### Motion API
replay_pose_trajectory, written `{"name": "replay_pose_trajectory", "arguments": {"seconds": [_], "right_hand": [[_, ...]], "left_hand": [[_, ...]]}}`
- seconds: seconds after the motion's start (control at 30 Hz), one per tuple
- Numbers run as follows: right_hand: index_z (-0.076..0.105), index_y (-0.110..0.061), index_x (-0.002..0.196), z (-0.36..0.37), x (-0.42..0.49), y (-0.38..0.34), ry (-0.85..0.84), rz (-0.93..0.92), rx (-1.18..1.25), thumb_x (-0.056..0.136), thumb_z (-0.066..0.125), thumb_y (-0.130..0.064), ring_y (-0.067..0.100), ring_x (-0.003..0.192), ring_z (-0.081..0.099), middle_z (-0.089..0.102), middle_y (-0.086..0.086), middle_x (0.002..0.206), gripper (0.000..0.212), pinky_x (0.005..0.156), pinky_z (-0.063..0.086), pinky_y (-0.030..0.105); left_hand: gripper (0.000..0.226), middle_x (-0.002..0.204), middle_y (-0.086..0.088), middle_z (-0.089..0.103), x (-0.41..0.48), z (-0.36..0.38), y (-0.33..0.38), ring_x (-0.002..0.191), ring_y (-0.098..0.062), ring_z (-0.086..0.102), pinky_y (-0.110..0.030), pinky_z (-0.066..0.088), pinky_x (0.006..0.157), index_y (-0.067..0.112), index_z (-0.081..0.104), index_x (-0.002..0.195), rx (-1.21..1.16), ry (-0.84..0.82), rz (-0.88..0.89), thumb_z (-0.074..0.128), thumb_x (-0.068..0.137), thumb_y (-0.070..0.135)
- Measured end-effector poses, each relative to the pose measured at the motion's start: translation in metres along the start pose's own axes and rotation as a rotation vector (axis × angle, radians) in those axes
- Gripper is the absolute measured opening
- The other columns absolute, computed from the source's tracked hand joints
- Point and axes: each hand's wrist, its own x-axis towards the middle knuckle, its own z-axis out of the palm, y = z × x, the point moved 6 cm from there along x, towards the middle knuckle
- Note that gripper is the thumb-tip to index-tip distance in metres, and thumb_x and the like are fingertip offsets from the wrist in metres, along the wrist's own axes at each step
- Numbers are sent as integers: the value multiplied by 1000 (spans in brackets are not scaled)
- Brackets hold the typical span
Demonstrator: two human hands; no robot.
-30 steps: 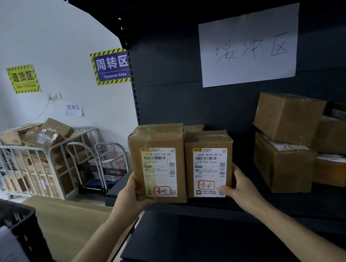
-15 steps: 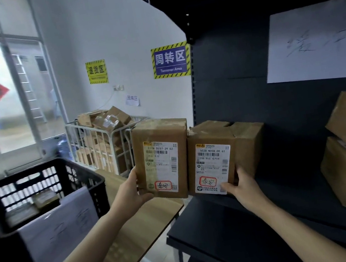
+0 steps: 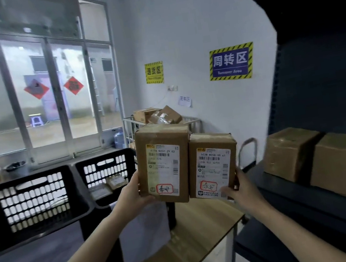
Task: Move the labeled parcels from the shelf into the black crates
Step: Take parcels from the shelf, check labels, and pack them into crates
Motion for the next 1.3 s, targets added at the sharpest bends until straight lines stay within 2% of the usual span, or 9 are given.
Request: {"name": "replay_pose_trajectory", "arguments": {"seconds": [0.23,0.33,0.47,0.6,0.73,0.9,1.0,1.17,1.3], "right_hand": [[36,-33,130,115,33,-36,-83,-58,-10,83,65,-5,8,108,53,56,-17,109,61,80,47,18],[39,-32,129,171,45,-49,-155,-67,15,84,64,-4,6,103,55,58,-23,104,59,71,48,11],[38,-28,131,244,57,-70,-223,-96,80,84,60,0,-1,93,56,59,-15,106,59,61,49,8],[40,-30,126,308,66,-91,-289,-142,108,90,57,-11,17,108,57,59,0,119,44,89,52,35],[46,-35,115,367,73,-106,-401,-146,181,90,57,-17,9,101,62,63,-5,113,32,67,53,16],[47,-27,125,425,83,-111,-455,-127,202,91,56,-25,19,108,59,59,3,121,35,91,52,39],[45,-25,130,453,92,-115,-475,-114,222,93,52,-28,16,101,62,58,4,118,39,87,52,33],[50,-28,121,492,122,-116,-483,-69,282,92,53,-31,8,91,66,67,-3,105,30,69,50,20],[53,-29,115,522,153,-102,-508,44,318,90,55,-34,13,87,68,70,-3,96,26,69,51,27]], "left_hand": [[68,102,12,65,-9,-100,-70,92,1,62,-12,51,72,22,44,126,-12,73,-91,80,70,8],[65,102,10,67,-19,-144,-104,92,-1,64,-20,55,76,24,45,122,-19,119,-153,80,69,9],[62,98,17,64,-39,-201,-135,87,8,62,-12,51,66,30,46,115,-4,173,-198,82,68,13],[58,102,14,63,-66,-250,-163,92,2,60,-10,50,67,27,46,115,-14,222,-277,79,71,8],[60,108,4,64,-90,-291,-184,99,-11,62,-20,52,80,20,47,121,-76,302,-345,76,72,1],[51,104,6,65,-103,-326,-206,98,-10,62,-21,53,82,20,50,115,-123,322,-401,73,75,0],[50,108,6,64,-102,-337,-220,99,-8,61,-19,52,78,17,46,121,-171,338,-437,70,79,4],[46,119,0,61,-84,-345,-247,109,-14,60,-31,50,95,19,41,127,-296,360,-488,62,87,11],[51,119,2,60,-61,-351,-275,108,-11,59,-22,52,85,20,39,131,-305,367,-513,62,86,13]]}}
